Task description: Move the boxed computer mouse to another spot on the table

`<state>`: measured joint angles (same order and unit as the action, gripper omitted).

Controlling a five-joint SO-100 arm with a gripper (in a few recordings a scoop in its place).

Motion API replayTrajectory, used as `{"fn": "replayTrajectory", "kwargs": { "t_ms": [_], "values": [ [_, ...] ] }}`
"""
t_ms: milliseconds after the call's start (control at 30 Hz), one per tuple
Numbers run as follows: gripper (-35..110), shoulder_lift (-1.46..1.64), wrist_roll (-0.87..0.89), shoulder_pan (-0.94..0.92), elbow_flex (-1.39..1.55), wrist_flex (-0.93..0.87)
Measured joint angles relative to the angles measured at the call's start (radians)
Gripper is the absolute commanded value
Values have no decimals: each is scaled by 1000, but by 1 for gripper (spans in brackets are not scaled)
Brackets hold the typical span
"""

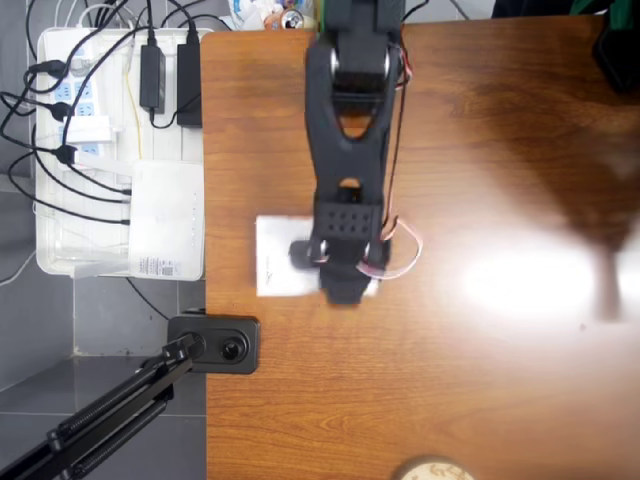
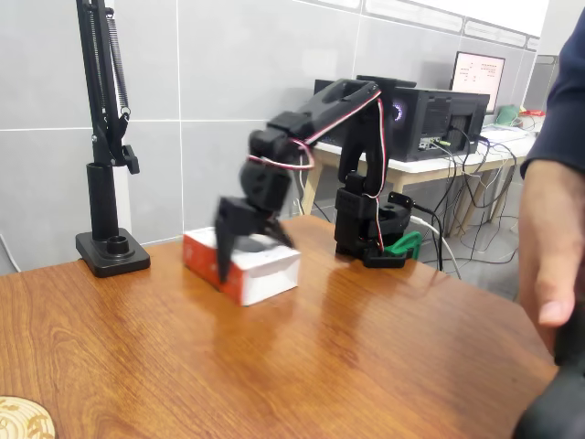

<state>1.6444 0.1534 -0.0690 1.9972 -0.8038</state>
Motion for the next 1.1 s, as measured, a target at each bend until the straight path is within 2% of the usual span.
{"fn": "replayTrajectory", "kwargs": {
  "t_ms": [167,233,333,367,400,433,500,567,633,700,867,1000,1100],
  "values": [
    [103,69,0,8,-3,-15],
    [93,112,-5,3,-3,-26],
    [62,207,-6,-8,-37,-58],
    [43,249,-6,-20,-61,-78],
    [16,290,-6,-38,-92,-97],
    [0,331,-6,-57,-129,-117],
    [0,411,-6,-78,-199,-149],
    [0,491,38,-69,-229,-78],
    [0,548,100,-55,-212,129],
    [0,537,121,-52,-150,425],
    [0,485,11,8,-37,1262],
    [0,609,-6,35,224,1933],
    [0,769,-6,87,460,2295]
  ]
}}
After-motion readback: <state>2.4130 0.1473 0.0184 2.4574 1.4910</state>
